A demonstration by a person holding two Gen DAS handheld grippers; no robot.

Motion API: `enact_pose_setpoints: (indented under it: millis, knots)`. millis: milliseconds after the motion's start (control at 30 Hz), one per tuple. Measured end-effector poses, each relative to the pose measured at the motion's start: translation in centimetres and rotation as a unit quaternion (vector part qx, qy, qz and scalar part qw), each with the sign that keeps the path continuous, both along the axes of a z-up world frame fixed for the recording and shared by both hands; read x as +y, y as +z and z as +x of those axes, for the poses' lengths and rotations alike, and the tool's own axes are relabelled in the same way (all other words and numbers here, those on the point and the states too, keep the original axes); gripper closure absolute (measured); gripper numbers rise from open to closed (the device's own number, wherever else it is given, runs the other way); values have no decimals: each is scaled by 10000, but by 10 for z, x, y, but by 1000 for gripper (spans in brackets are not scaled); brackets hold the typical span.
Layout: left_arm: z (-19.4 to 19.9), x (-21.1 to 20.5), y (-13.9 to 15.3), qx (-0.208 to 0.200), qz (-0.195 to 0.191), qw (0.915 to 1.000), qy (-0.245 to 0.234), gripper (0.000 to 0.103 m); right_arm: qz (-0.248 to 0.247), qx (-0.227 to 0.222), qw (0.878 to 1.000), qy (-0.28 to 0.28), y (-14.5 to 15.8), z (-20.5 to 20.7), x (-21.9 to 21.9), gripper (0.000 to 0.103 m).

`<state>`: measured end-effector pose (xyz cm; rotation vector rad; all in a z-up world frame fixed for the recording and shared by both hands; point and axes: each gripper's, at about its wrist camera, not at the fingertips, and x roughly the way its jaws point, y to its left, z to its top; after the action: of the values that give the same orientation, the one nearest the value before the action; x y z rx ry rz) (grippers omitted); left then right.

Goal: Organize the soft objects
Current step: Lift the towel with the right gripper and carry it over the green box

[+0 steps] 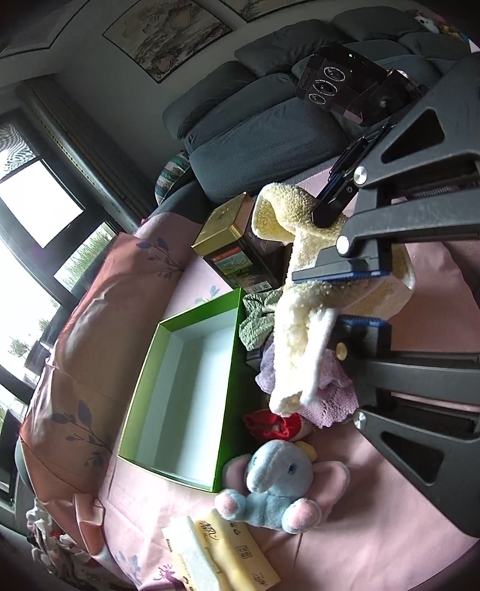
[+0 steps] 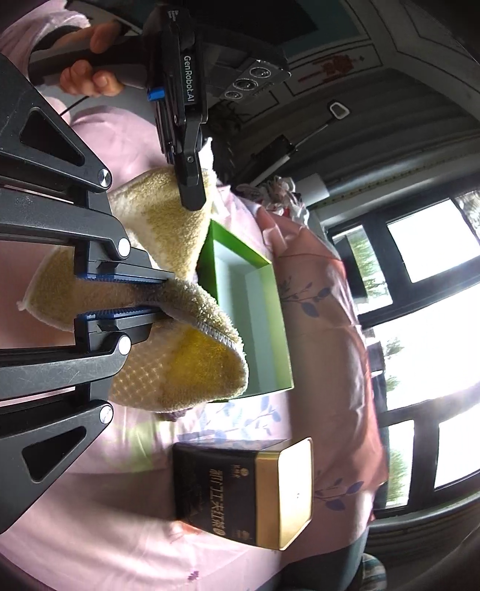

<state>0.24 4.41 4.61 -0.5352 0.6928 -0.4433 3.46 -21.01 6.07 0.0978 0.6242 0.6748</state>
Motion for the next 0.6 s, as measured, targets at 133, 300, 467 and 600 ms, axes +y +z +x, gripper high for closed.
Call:
enact_pose_setpoints:
  millis: [133, 300, 467, 600]
  knots:
    - [0, -4, 36, -257, 56, 9996, -139, 90, 144, -509, 9986, 58, 41, 1, 2, 90]
    - [14, -7, 71, -465, 170, 9986, -192, 90, 101, -1039, 9945, 85, 80, 9, 14, 90]
    - [44, -3, 91, -567, 376, 9977, -40, 90, -34, -1323, 9912, 72, 101, 36, 33, 90]
    - [77, 9, 90, -459, 453, 9978, 120, 90, -96, -1416, 9899, 58, 106, 63, 49, 90]
